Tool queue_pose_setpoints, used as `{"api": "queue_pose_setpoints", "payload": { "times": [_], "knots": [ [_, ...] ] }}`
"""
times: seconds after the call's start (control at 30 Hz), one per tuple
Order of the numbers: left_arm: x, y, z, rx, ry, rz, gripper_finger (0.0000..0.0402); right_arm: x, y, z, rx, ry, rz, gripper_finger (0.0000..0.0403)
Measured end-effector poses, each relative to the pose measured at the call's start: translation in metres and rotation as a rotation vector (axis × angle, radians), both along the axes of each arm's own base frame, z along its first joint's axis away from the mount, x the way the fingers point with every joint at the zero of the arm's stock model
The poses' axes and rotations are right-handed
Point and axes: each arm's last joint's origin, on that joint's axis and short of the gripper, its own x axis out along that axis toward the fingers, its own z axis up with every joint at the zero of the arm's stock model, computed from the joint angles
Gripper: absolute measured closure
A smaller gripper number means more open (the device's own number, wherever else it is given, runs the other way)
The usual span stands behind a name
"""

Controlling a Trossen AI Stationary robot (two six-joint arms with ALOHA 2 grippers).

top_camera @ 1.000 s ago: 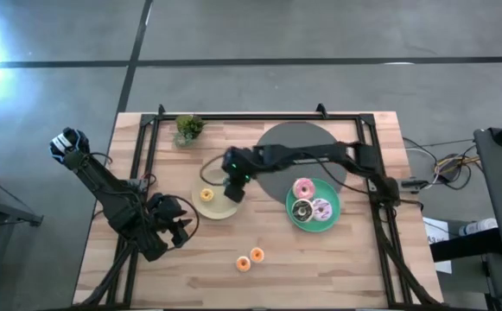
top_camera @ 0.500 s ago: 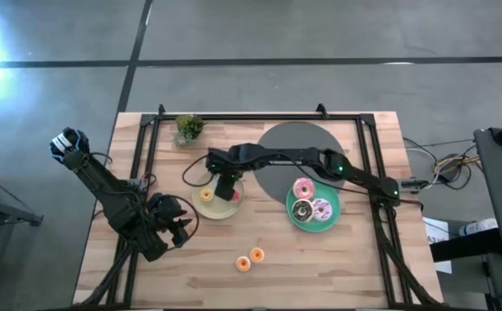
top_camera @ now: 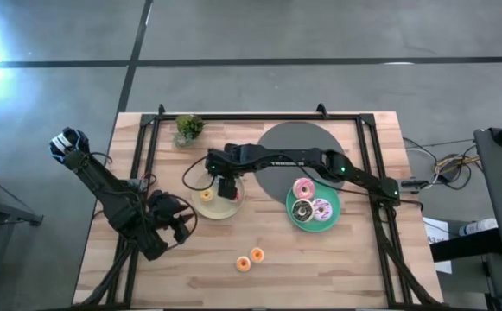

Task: Pick & Place donuts
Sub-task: Put the small white donut on the light brown plate

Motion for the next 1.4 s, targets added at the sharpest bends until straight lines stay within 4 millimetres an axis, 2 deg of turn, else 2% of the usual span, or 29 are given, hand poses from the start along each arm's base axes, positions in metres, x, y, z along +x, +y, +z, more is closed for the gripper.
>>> {"api": "queue_pose_setpoints", "payload": {
  "times": [0.17,0.3,0.37,0.5,0.63,0.77,0.97,1.07,1.2,1.3,1.4],
  "knots": [
    [-0.008,0.011,-0.012,-0.087,-0.057,0.067,0.0265,-0.002,0.006,0.008,-0.001,-0.005,0.024,0.0206],
    [-0.012,0.015,-0.016,-0.150,-0.111,0.067,0.0265,-0.011,0.010,0.013,-0.001,0.071,0.048,0.0209],
    [-0.014,0.017,-0.016,-0.155,-0.120,0.063,0.0265,-0.020,0.022,0.021,0.022,0.125,0.137,0.0209],
    [-0.015,0.018,-0.015,-0.136,-0.120,0.044,0.0265,-0.034,0.061,0.037,0.066,0.184,0.383,0.0209],
    [-0.014,0.018,-0.014,-0.121,-0.127,0.039,0.0265,-0.049,0.097,0.040,0.057,0.180,0.507,0.0209],
    [-0.014,0.018,-0.014,-0.113,-0.130,0.038,0.0265,-0.072,0.118,0.037,0.078,0.131,0.484,0.0209],
    [-0.014,0.018,-0.014,-0.091,-0.122,0.020,0.0265,-0.120,0.149,0.042,0.120,0.020,0.431,0.0209],
    [-0.014,0.018,-0.014,-0.081,-0.118,0.012,0.0265,-0.141,0.176,0.037,0.125,-0.004,0.506,0.0209],
    [-0.014,0.019,-0.014,-0.053,-0.130,0.013,0.0265,-0.160,0.207,0.017,0.072,-0.014,0.681,0.0209],
    [-0.014,0.019,-0.014,-0.042,-0.138,0.016,0.0265,-0.166,0.221,-0.005,0.047,0.013,0.725,0.0209],
    [-0.014,0.019,-0.013,-0.048,-0.140,0.020,0.0265,-0.165,0.227,-0.018,0.064,0.027,0.668,0.0209]
  ]
}}
